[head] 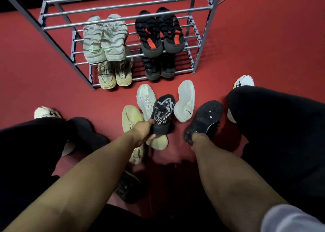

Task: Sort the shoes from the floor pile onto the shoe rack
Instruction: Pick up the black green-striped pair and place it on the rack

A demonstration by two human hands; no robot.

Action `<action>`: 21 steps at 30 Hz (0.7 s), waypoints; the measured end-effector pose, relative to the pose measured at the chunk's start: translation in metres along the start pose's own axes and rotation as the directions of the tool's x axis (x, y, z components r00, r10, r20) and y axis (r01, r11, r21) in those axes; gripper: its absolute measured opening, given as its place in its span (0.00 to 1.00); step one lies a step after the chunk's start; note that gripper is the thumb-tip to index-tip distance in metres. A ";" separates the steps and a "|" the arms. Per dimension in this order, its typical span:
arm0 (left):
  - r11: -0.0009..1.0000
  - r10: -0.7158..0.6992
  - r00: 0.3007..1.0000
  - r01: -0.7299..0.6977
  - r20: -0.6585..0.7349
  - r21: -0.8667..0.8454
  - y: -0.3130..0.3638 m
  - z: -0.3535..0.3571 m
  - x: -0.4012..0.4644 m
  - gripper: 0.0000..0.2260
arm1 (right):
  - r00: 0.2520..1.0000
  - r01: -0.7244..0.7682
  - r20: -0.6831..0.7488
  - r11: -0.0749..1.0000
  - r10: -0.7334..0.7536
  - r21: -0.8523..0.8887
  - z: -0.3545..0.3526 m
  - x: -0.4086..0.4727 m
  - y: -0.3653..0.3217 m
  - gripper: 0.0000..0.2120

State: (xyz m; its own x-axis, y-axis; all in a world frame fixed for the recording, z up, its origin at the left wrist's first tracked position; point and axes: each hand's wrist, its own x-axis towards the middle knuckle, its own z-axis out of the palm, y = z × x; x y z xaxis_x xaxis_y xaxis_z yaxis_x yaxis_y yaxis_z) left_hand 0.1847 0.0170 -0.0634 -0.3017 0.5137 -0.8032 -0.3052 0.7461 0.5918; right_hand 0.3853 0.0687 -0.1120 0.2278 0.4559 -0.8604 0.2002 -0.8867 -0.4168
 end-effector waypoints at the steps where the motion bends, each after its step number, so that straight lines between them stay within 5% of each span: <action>1: 0.997 -0.003 1.000 0.004 0.005 -0.076 -0.001 -0.004 -0.003 0.08 | 1.000 -0.013 -0.005 0.999 0.014 0.033 -0.002 -0.001 0.000 0.21; 7: 0.931 0.005 0.990 -0.057 -0.144 -0.361 -0.014 -0.027 -0.006 0.09 | 0.997 -0.064 0.071 0.891 0.035 0.450 0.013 -0.028 -0.022 0.15; 9: 0.927 0.008 0.987 -0.068 -0.161 -0.369 -0.016 -0.031 -0.008 0.08 | 0.997 0.063 0.018 0.895 -0.079 0.441 0.019 -0.033 -0.028 0.16; 12: 0.924 0.012 0.992 -0.059 -0.125 -0.378 -0.018 -0.034 -0.012 0.07 | 0.920 0.351 -0.244 0.922 -0.306 0.167 0.027 -0.034 -0.027 0.22; 14: 0.904 0.018 0.994 -0.062 -0.107 -0.422 -0.019 -0.034 -0.014 0.09 | 0.835 0.469 -0.287 0.880 -0.469 -0.074 0.035 -0.037 -0.020 0.22; 18: 0.887 0.030 0.987 -0.098 -0.155 -0.451 -0.023 -0.031 -0.016 0.08 | 0.626 0.641 -0.011 0.523 -0.779 -0.561 0.047 -0.049 -0.010 0.10; 21: 0.912 0.056 0.969 -0.147 -0.240 -0.382 -0.030 -0.035 -0.015 0.06 | 0.636 0.647 0.335 0.244 -0.695 -0.722 0.052 -0.048 0.004 0.06</action>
State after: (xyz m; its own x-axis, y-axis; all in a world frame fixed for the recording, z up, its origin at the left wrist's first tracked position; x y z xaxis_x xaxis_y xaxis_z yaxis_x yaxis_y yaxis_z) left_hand 0.1664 -0.0275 -0.0668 -0.5258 0.4380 -0.7292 -0.5791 0.4435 0.6840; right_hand 0.3261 0.0391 -0.0876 -0.3138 0.8802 -0.3561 0.8843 0.1344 -0.4472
